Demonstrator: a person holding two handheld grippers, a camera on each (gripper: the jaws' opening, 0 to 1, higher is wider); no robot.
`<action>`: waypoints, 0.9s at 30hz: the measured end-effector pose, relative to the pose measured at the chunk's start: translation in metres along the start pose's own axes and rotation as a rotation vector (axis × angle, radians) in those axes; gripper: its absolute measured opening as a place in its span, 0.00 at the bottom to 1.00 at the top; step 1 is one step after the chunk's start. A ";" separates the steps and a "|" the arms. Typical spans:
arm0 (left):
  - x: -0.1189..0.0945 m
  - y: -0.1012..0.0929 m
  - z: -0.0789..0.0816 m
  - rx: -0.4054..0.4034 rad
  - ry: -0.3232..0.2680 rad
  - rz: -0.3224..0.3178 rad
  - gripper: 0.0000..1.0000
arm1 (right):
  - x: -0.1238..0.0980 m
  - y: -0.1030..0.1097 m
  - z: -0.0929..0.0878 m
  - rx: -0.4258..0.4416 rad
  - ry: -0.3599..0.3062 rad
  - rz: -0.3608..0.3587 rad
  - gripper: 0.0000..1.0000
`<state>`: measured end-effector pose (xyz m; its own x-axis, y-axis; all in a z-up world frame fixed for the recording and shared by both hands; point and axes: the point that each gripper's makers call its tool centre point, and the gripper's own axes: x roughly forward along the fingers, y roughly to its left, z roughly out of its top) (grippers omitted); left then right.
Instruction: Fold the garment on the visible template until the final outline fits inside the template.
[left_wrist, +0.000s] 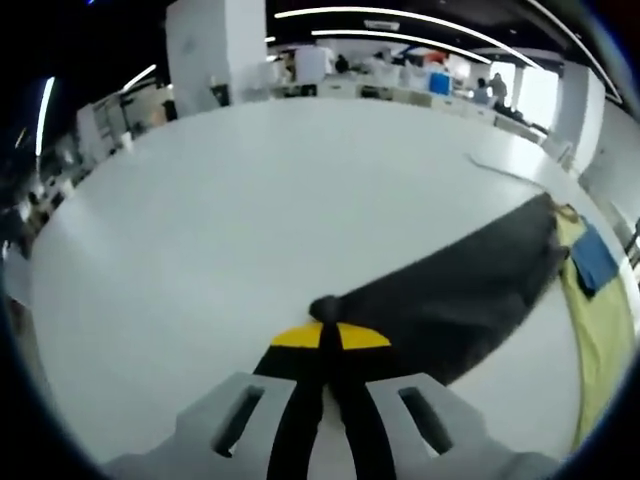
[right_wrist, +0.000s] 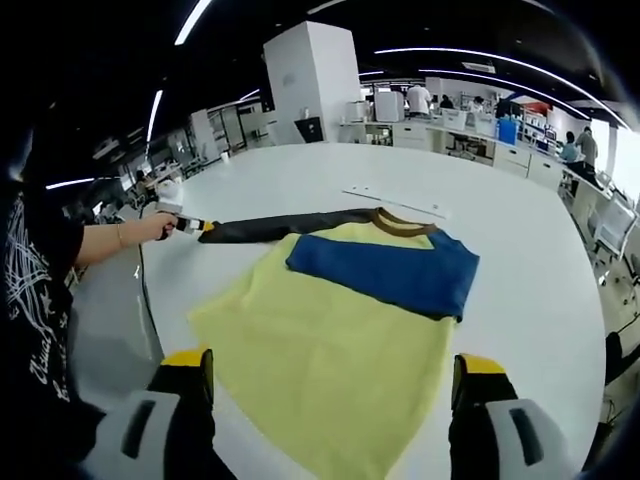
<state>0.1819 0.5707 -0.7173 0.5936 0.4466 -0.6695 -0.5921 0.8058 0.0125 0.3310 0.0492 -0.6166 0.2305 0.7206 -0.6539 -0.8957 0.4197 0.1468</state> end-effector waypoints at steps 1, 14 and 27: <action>0.001 0.001 0.000 0.001 0.002 0.001 0.00 | 0.000 0.000 0.000 0.000 0.000 0.000 1.00; 0.012 0.009 0.008 0.030 -0.010 0.027 0.00 | -0.001 0.002 0.000 0.000 0.001 -0.005 1.00; 0.002 0.003 0.019 0.069 -0.023 0.034 0.00 | -0.002 0.000 0.001 0.000 -0.004 -0.009 1.00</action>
<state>0.1919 0.5810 -0.7046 0.5864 0.4823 -0.6508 -0.5735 0.8146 0.0870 0.3306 0.0484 -0.6147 0.2398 0.7192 -0.6521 -0.8938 0.4258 0.1409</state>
